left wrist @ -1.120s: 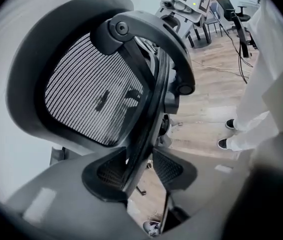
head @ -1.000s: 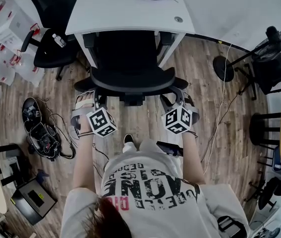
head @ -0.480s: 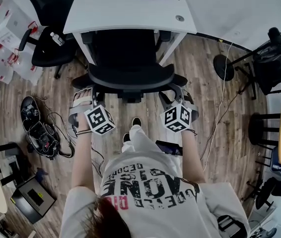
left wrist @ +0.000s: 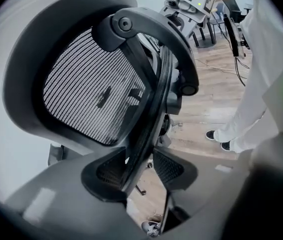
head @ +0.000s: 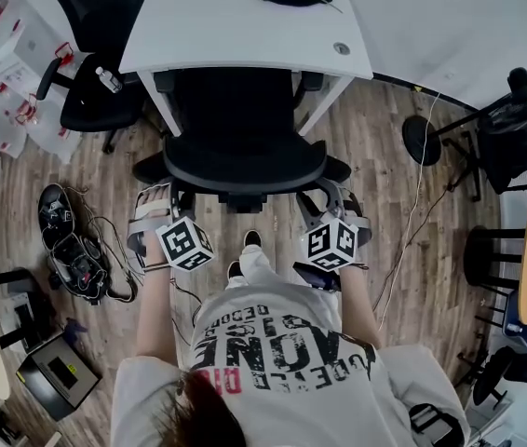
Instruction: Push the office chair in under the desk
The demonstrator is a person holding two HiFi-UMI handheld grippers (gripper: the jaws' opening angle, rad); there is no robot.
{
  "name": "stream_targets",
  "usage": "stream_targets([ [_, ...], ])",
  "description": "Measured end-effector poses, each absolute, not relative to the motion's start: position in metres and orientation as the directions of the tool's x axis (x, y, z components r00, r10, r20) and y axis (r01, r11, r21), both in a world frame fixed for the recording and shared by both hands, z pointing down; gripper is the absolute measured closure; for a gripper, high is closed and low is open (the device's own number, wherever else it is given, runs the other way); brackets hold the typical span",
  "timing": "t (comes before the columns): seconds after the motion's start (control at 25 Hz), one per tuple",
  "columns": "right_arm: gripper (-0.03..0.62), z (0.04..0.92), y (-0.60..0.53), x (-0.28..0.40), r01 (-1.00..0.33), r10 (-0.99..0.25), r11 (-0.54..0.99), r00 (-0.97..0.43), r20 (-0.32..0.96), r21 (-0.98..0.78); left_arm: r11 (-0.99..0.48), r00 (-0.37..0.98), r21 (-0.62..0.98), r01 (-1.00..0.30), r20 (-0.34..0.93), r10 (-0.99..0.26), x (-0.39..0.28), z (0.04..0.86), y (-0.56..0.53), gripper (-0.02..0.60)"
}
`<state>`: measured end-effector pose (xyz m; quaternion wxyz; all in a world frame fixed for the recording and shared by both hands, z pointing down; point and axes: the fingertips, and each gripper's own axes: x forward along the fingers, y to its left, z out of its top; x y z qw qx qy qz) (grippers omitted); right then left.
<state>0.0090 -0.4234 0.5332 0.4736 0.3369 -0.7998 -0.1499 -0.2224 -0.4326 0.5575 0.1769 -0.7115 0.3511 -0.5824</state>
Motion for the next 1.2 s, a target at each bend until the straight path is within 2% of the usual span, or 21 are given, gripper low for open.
stream_targets([
  [0.6, 0.431, 0.533, -0.444, 0.003, -0.379, -0.661, 0.749, -0.365, 0.656, 0.544, -0.684, 0.064, -0.662, -0.308, 0.703, -0.709, -0.228, 0.559, -0.456, 0.393],
  [1.2, 0.431, 0.537, -0.438, 0.003, -0.397, -0.683, 0.725, -0.318, 0.657, 0.562, -0.660, 0.052, -0.682, -0.314, 0.682, -0.729, -0.228, 0.562, -0.450, 0.388],
])
